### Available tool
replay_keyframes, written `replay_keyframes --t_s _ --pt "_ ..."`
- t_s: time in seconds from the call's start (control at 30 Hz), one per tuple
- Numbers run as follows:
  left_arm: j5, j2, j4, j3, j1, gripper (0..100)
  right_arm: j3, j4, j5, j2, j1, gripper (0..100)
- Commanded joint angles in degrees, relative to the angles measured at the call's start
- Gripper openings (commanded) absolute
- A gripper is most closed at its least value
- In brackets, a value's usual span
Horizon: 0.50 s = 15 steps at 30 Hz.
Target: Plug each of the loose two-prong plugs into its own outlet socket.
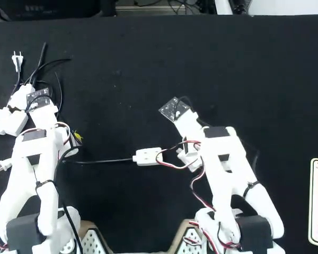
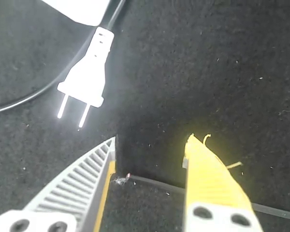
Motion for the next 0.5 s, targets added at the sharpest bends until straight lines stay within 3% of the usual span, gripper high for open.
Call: replay_keyframes --t_s 0.0,0.3,0.4,0.47 --pt "0.35 -1.76 -0.44 -0.31 -0.48 23 -0.92 -0.35 0.09 -1.36 0.79 13.8" --pt "0.35 -1.76 -0.35 -0.31 -0.57 23 2.95 -6.24 0.18 0.66 0.79 12.9" --pt "0.35 -1.76 -0.35 -0.31 -0.57 23 2.95 -6.24 2.37 -0.66 0.79 0.6" --pt "0.35 -1.76 -0.35 -0.31 -0.66 23 3.03 -6.15 2.37 -2.15 1.14 1.8"
